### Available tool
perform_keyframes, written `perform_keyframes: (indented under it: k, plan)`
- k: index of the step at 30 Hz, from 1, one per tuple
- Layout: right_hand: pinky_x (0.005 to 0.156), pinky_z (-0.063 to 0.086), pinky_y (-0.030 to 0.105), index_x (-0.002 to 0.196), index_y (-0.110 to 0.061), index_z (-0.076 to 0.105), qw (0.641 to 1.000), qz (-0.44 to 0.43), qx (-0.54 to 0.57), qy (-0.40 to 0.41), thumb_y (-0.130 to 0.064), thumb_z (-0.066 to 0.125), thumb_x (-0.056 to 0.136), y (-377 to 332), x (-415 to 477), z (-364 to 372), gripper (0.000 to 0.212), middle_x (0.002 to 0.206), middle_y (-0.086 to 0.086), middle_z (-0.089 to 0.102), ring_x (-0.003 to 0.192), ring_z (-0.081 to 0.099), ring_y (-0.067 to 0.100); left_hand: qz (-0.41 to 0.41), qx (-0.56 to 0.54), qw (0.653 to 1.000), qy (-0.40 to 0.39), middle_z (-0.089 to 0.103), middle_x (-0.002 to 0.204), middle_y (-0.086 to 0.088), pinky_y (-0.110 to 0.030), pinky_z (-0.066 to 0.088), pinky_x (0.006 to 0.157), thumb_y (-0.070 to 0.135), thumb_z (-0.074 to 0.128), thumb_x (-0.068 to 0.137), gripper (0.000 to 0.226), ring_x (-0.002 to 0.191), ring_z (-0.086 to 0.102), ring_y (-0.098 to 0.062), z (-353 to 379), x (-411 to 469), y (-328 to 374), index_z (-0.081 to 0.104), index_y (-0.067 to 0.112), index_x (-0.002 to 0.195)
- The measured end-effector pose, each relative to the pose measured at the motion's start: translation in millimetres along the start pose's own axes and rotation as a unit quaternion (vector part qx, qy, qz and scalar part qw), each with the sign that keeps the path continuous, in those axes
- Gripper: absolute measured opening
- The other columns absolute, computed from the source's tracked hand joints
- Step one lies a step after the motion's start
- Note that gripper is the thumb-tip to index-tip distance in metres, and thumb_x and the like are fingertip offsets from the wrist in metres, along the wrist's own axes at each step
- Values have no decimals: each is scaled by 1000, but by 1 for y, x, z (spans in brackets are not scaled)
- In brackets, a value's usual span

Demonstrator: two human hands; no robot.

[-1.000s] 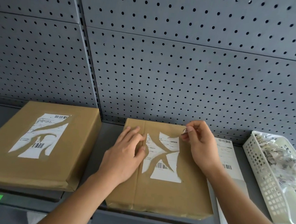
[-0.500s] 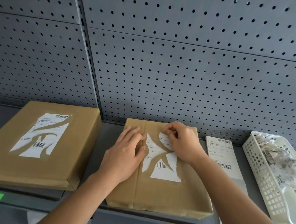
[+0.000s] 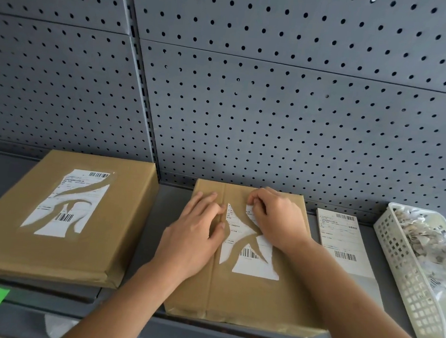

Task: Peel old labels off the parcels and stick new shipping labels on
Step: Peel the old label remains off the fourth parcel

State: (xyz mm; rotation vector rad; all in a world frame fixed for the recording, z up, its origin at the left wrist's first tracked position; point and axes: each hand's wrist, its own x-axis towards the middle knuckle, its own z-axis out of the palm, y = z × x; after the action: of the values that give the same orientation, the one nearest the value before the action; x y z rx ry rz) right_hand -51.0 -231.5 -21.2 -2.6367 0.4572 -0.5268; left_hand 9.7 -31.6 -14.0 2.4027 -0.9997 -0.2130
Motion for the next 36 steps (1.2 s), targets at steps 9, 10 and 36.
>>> perform_keyframes:
  k: [9, 10, 36]
  plan:
    - [60, 47, 32, 90, -25, 63, 1000, -13, 19, 3, -15, 48, 97, 4, -1, 2, 19, 94, -15, 63, 69, 54, 9, -2, 5, 1000, -5, 16, 161, 29, -45, 45, 101, 43, 38, 105, 27, 150, -6, 8, -1, 0, 1, 46, 39, 131]
    - [59, 44, 31, 88, -24, 62, 1000, -10, 27, 3, -15, 48, 96, 4, -2, 2, 18, 91, -15, 62, 66, 52, 7, -1, 6, 1000, -6, 15, 161, 29, -45, 44, 102, 44, 38, 105, 27, 150, -6, 8, -1, 0, 2, 46, 39, 131]
    - [60, 46, 31, 90, -18, 67, 999, -19, 23, 18, -7, 50, 93, 4, -1, 3, 20, 90, -12, 66, 71, 54, 11, 2, 4, 1000, -7, 15, 162, 27, -46, 43, 104, 44, 37, 106, 29, 151, -6, 6, -2, -1, 1, 46, 38, 132]
